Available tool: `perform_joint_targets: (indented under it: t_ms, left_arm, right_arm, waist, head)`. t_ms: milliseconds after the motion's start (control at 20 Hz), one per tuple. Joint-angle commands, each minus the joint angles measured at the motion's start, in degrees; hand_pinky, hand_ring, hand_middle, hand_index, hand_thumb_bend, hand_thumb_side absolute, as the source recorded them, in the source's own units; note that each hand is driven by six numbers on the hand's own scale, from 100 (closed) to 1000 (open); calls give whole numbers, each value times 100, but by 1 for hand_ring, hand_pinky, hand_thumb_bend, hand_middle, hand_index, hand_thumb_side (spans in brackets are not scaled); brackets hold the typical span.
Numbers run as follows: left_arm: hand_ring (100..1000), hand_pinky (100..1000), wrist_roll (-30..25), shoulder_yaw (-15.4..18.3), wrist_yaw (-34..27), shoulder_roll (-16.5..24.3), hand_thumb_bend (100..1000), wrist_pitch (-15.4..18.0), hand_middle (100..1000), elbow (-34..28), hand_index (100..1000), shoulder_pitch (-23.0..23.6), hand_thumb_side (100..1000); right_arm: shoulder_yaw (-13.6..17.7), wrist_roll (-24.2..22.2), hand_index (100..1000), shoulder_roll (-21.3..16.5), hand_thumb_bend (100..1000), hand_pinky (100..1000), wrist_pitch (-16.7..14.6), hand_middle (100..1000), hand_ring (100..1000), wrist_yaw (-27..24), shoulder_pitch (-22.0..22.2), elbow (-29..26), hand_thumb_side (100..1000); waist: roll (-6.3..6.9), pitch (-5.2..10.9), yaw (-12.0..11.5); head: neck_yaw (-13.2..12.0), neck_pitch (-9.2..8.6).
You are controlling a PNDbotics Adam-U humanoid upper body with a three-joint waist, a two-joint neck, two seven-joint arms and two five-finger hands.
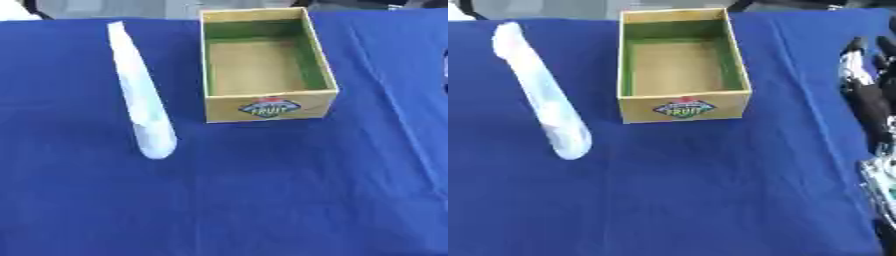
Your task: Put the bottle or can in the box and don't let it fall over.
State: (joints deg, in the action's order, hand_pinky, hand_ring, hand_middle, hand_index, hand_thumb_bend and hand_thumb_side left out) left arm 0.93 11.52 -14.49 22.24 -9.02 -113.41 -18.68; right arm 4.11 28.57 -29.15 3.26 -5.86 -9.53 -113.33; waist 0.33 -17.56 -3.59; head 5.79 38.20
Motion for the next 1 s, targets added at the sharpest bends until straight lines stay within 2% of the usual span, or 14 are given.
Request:
perform_joint_targets:
  t_ms: [50, 500, 750, 1000]
  left_arm:
    - [1000, 1000, -9, 27, 6, 185, 438, 22, 1000, -118, 932, -53, 100]
    - [1000, 1000, -139, -24, 2, 191, 453, -57, 1000, -118, 945, -32, 100]
    - [1000, 1000, -526, -122, 60, 201, 497, -211, 1000, -118, 963, -2, 100]
    - [1000, 1000, -1198, -194, 293, 197, 559, -383, 1000, -118, 978, 31, 110]
  right_arm:
    - [-3, -39, 969, -136, 100, 1000, 0, 1000, 1000, -3, -35, -126, 470]
    - [-10, -57, 969, -138, 100, 1000, 5, 1000, 1000, 0, -36, -126, 470]
    - [-9, -63, 970, -141, 100, 1000, 0, 1000, 1000, -6, -38, -126, 470]
    - [-10, -73, 970, -144, 100, 1000, -5, 1000, 1000, -12, -41, -126, 470]
  waist:
    - [3, 135, -2]
    - [5, 133, 5]
    - [8, 132, 13]
    - [13, 130, 18]
  head:
    - [-24, -23]
    - [-4, 24]
    - [5, -16]
    - [20, -61]
